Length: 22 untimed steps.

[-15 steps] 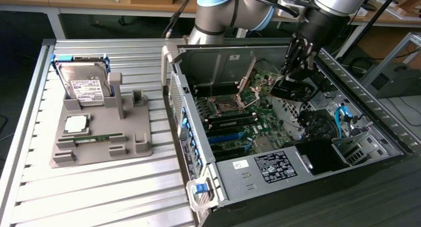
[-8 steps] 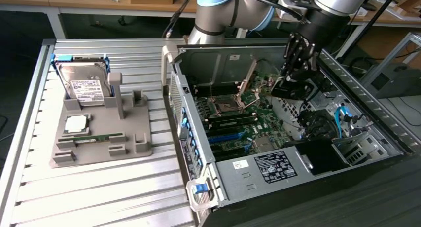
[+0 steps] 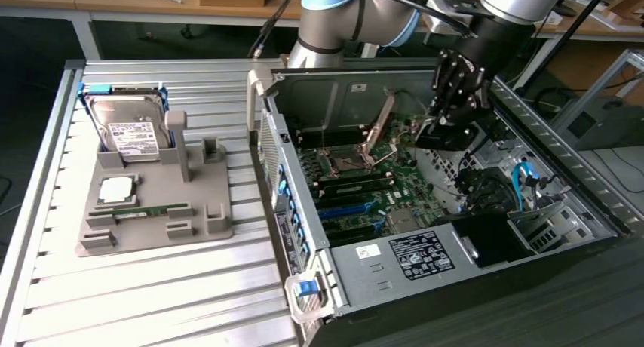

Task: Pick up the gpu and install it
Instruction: 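Insert the gpu into the slot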

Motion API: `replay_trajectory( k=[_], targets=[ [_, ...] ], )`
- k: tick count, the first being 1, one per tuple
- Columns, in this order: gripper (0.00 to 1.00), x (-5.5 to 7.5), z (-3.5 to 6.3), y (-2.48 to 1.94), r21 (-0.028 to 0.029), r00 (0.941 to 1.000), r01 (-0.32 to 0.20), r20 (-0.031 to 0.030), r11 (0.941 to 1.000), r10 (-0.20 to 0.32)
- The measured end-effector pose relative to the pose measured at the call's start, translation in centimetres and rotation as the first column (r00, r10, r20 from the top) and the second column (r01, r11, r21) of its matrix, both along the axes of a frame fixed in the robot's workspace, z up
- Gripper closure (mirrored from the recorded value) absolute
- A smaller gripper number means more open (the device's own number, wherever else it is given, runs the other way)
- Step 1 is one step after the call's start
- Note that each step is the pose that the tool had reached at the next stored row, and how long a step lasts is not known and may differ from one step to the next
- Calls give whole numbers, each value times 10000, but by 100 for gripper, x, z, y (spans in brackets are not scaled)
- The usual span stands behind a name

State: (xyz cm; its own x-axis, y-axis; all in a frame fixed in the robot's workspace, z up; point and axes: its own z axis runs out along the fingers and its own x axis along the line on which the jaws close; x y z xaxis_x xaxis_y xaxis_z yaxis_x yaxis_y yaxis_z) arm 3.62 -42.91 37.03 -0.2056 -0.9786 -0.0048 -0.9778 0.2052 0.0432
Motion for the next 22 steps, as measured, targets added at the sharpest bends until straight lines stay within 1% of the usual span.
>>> replay_trajectory(
  k=[3,7,9,13,14,15,20,22],
  targets=[
    [73,0,-1,0,0,9989,-474,0,9989,474],
    [73,0,-2,0,0,9930,-1178,0,9930,1178],
    [73,0,-3,0,0,9880,-1543,0,9880,1543],
    [73,0,-5,0,-1,9757,-2193,0,9757,2193],
    [73,0,-5,0,0,9734,-2289,0,9734,2289],
    [73,0,-5,0,0,9727,-2321,0,9727,2321],
    [73,-2,-5,0,1,9727,-2321,1,9727,2321],
    [73,-39,-6,-6,1,9727,-2321,2,9727,2321]
  ],
)
